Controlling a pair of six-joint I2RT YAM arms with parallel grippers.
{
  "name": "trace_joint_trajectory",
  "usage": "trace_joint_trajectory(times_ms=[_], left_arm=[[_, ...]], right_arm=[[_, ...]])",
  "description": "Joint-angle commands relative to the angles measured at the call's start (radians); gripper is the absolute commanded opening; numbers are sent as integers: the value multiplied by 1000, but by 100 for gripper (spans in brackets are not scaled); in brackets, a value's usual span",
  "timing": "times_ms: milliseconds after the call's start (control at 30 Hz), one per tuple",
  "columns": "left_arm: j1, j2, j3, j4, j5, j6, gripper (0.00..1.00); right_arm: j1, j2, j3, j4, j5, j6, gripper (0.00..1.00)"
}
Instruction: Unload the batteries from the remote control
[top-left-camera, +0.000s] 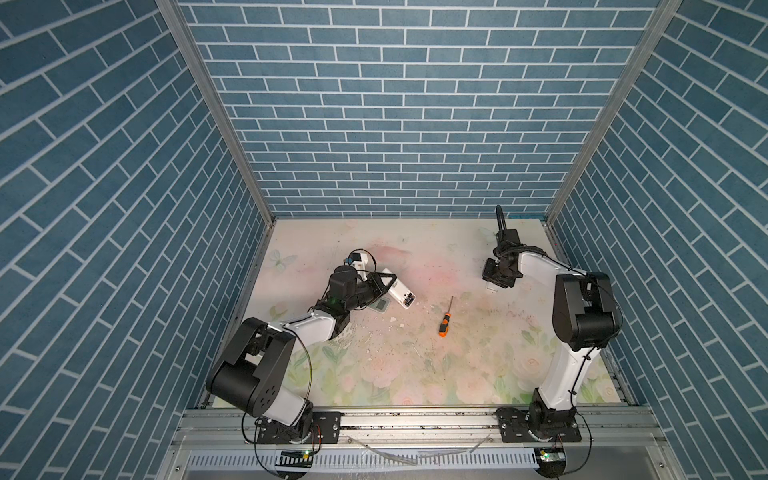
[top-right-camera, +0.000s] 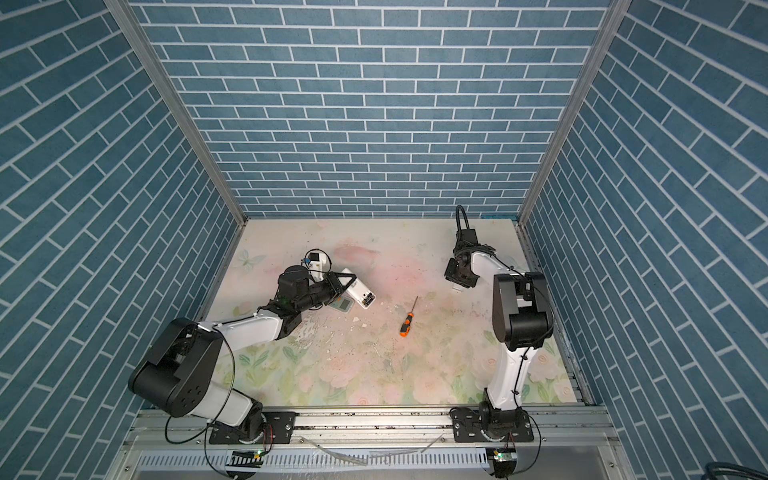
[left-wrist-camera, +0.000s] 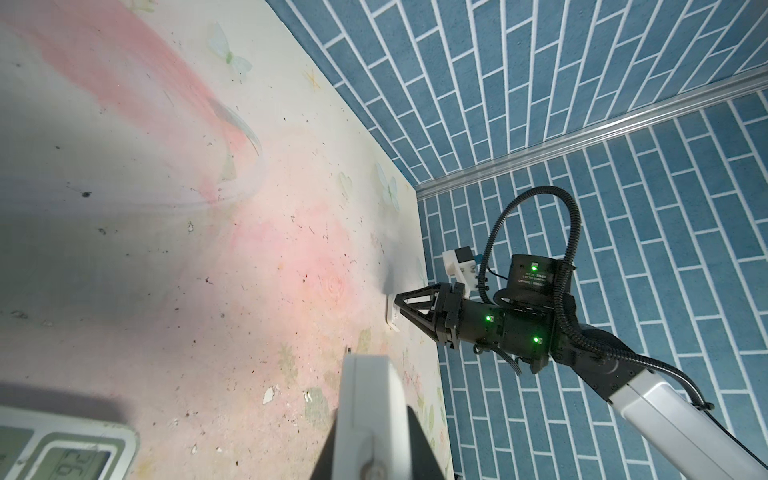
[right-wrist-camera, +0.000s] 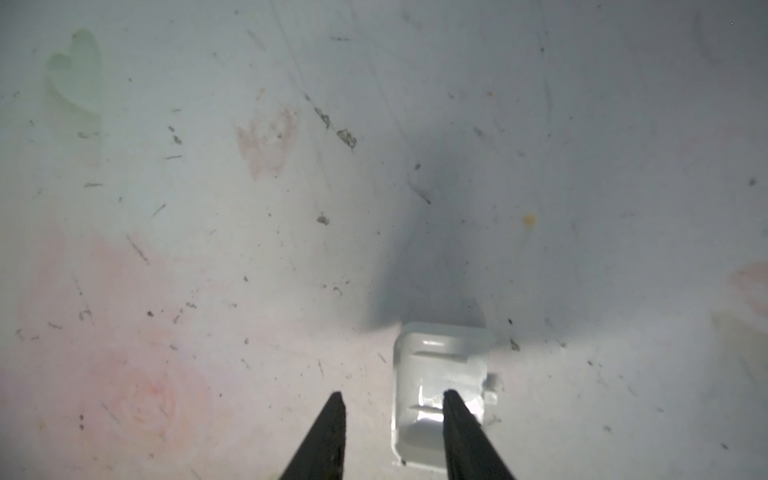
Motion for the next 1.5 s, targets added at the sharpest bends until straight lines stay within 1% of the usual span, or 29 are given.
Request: trace_joint_trajectory(times_ms=[0,133,267,400,567,700,833,900,1200,1333,1467], left_arm=[[-4,-28,-23,22,-25,15,0],[-5,-41,-69,35,-61,0,0],[-9,-71,-128,42,-110,-7,0],[-46,-99,-184,75,-186,-8,0],[-149,-123,-239,123,-302,-14,0],[-243,-160,-291,114,-438,-8,0],[-297,-151,-332,158,-523,-14,0],[-305,-138,-336,177,-533,-20,0],[-369,-73,-338,255,-638,-10,0],[-380,-12,-362,353,-668,-17,0],[-390,50,-370,431,-677,-22,0]], right_arm=[[56,-141,-1,-32,1,-70,45],[161,-232,-33,-55,48,-94,50],[270,-292,-75,-33,47,-68,52],[317,-320,-104,-15,36,-23,52],[329,-340,-137,15,15,8,51],[352,-351,-157,39,39,14,50],[361,-353,-177,69,22,18,49],[365,-350,-188,84,10,20,49],[367,-354,-245,142,-26,32,49],[367,-360,-251,147,-29,31,49],[367,-366,-256,154,-30,36,49]])
